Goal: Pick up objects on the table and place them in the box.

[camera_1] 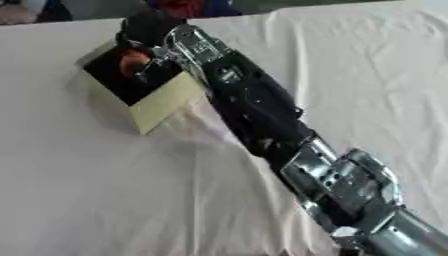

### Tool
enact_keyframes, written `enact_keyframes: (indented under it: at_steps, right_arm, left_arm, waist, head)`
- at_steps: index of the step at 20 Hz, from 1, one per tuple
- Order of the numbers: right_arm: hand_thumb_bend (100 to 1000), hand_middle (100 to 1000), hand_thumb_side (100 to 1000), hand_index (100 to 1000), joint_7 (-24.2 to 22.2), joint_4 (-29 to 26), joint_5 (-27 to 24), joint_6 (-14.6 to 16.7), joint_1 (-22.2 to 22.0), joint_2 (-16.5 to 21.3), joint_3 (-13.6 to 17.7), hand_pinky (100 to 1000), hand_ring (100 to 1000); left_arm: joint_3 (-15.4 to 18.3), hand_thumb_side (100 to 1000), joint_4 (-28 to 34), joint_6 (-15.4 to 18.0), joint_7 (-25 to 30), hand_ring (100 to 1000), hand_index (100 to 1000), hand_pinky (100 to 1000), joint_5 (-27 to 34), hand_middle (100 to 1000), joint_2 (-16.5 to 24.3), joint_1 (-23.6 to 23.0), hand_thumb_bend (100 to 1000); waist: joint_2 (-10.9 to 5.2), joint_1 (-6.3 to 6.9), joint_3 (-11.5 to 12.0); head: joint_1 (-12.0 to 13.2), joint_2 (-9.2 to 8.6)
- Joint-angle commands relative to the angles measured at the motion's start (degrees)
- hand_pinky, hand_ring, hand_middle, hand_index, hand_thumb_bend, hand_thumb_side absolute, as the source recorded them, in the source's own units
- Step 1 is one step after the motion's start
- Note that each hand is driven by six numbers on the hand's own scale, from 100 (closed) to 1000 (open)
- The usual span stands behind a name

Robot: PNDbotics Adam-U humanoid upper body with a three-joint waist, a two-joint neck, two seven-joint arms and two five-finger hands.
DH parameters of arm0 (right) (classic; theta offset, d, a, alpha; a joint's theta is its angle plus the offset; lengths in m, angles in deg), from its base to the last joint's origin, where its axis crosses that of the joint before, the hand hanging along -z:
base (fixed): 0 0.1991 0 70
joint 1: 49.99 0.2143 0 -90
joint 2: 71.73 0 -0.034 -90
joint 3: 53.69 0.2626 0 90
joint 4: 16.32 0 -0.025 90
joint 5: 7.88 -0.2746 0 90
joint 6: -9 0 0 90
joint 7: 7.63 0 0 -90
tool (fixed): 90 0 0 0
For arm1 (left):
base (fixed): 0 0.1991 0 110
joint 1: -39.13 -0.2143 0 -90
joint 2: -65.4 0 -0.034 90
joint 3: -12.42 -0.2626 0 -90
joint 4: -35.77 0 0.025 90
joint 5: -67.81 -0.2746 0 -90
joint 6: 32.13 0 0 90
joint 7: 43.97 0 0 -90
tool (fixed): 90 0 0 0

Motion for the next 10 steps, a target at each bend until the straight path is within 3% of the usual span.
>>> enact_keyframes:
  at_steps: [1,3,6,9,10]
  right_arm:
    - [100,757,581,862,0.3,0.0,4.6,-0.7,1.5,-0.7,0.8,885,878]
    - [100,785,654,886,1.0,0.0,7.9,-1.7,1.6,-1.0,1.0,900,898]
    - [100,773,612,877,2.8,-0.8,11.0,-3.4,1.5,-1.0,1.5,899,884]
    - [100,763,600,874,4.0,-2.6,10.9,-4.2,1.5,-0.7,1.8,896,873]
    - [100,753,545,869,4.1,-3.6,10.5,-4.5,1.5,-0.4,1.8,894,864]
  left_arm:
    - [0.1,821,1.1,0.0,0.2,603,691,680,0.3,650,0.7,0.5,119]
    - [0.1,821,1.1,0.0,0.2,603,690,680,0.4,650,0.6,0.5,119]
    - [0.1,821,1.1,-0.1,0.3,603,688,680,0.4,650,0.6,0.4,118]
    - [0.1,822,1.1,-0.2,0.3,603,687,680,0.4,650,0.6,0.3,118]
    - [0.0,821,1.1,-0.2,0.4,603,687,680,0.4,650,0.6,0.4,118]
  waist:
    - [-0.95,0.28,0.2]
    - [-0.93,0.28,0.2]
    - [-0.9,0.24,0.2]
    - [-0.94,0.24,0.1]
    - [-0.99,0.27,0.0]
  head:
    - [-0.3,-0.48]
    - [-0.3,-0.43]
    - [-0.3,-0.4]
    - [-0.2,-0.38]
    - [-0.2,-0.39]
